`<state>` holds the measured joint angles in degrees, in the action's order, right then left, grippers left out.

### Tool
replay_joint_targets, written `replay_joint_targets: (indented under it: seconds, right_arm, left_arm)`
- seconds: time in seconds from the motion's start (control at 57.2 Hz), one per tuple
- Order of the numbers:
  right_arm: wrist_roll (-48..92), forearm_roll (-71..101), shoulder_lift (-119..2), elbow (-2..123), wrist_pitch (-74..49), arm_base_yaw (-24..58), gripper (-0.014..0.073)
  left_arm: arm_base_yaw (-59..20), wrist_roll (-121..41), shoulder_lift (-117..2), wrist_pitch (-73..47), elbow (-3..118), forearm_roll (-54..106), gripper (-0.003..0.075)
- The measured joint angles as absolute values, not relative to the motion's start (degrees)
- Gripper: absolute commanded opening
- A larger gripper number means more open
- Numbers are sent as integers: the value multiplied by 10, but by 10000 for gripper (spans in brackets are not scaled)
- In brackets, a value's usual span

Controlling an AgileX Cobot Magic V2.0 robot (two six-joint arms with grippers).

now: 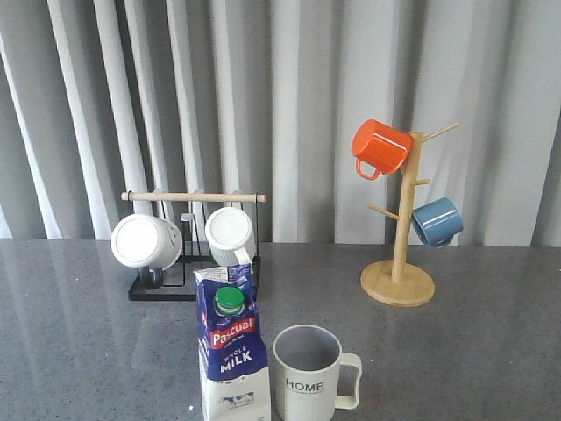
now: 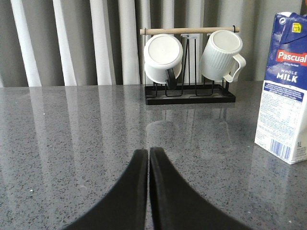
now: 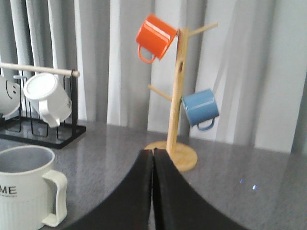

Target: Place milk next to cup

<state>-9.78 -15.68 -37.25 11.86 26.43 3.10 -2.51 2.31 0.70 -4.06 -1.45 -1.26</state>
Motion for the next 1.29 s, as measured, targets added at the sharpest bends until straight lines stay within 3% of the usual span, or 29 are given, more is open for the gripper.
replay_joint_targets:
  seconds: [0.507, 0.804, 1.294]
  right_arm:
    - [-87, -115, -10, -15, 120, 32, -6]
    - [-59, -56, 6, -15, 0, 32, -6]
    - [0, -37, 6, -15, -12, 26, -6]
  left_arm:
    - [-25, 23, 7, -41, -15, -13, -8]
    - [-25, 23, 7, -41, -15, -13, -8]
    - [-25, 23, 7, -41, -15, -13, -8]
